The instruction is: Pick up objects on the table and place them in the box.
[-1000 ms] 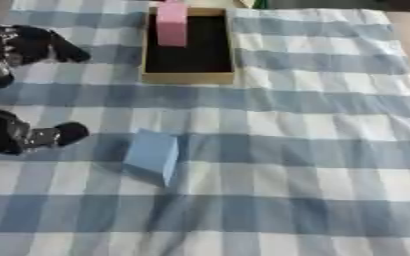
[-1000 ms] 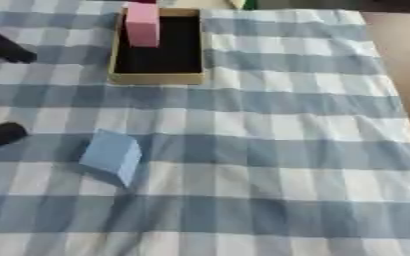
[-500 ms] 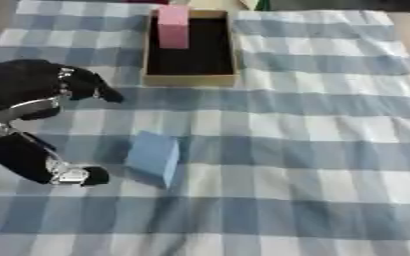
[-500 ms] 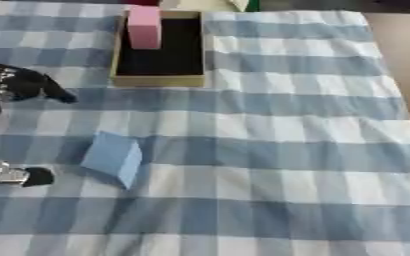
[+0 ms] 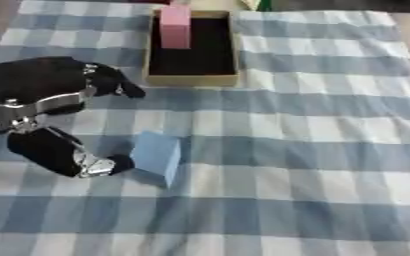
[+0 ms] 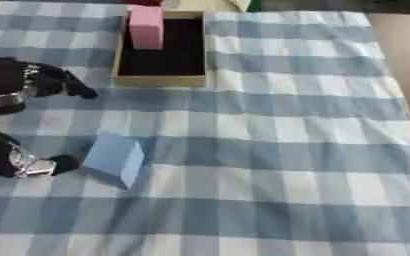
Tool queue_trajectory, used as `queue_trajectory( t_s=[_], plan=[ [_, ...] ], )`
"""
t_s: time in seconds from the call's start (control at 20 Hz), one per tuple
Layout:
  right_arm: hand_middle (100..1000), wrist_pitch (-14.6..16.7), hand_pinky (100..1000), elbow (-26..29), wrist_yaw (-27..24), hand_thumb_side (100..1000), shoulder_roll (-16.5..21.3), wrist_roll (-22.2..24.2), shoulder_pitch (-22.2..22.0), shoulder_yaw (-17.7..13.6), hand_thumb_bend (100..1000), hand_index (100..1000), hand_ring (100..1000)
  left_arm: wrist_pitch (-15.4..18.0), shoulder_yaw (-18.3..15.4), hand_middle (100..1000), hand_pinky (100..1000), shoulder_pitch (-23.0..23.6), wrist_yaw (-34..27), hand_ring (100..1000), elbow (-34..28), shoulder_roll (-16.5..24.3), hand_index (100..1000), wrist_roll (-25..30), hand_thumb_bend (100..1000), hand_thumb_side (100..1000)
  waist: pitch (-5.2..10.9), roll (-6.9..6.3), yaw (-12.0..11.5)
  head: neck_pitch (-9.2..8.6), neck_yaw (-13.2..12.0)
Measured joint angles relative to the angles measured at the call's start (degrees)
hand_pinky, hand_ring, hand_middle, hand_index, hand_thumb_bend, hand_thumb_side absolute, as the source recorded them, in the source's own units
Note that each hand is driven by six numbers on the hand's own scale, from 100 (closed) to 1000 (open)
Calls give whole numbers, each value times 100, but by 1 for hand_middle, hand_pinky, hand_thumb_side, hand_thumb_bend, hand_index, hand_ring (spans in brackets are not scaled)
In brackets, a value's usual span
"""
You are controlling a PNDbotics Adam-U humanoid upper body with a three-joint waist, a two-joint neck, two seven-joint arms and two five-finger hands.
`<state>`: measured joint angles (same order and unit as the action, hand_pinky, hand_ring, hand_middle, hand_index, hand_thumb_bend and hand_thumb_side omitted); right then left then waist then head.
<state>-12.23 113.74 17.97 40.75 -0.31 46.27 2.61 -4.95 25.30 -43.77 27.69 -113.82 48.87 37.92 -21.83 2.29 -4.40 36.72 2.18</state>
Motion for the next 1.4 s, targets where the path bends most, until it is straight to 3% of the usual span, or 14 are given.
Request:
queue_trajectory(
  t_s=[0.35, 0.7, 0.9, 1.15, 1.4],
  plan=[
    [534, -39, 811, 0, -27, 706, -1, -80, -77, -50, 165, 756, 779, -131, 96, 804, 811, -187, -3, 825, 0, -210, 936, 469, 424, 676, 14, -4, -21, 0, -22],
    [530, -102, 810, 0, -44, 708, -1, -143, -175, -87, 163, 754, 778, -246, 178, 802, 811, -332, 4, 825, 0, -379, 933, 597, 382, 668, 19, -8, -58, 0, -100],
    [529, -116, 810, 0, -46, 711, -1, -156, -224, -99, 161, 753, 777, -315, 269, 807, 816, -381, 56, 832, 10, -484, 935, 701, 292, 607, 24, -7, -59, 0, -147],
    [526, -137, 809, 0, -56, 713, -5, -176, -269, -124, 159, 752, 775, -217, 409, 827, 828, -383, 109, 852, 181, -502, 942, 1022, 411, 638, 25, -6, -53, -1, -163],
    [522, -145, 808, 0, -82, 715, -18, -177, -301, -127, 156, 750, 773, -60, 469, 832, 831, -397, 302, 859, 366, -550, 944, 1183, 447, 634, 25, -4, -21, -19, -201]
  ],
)
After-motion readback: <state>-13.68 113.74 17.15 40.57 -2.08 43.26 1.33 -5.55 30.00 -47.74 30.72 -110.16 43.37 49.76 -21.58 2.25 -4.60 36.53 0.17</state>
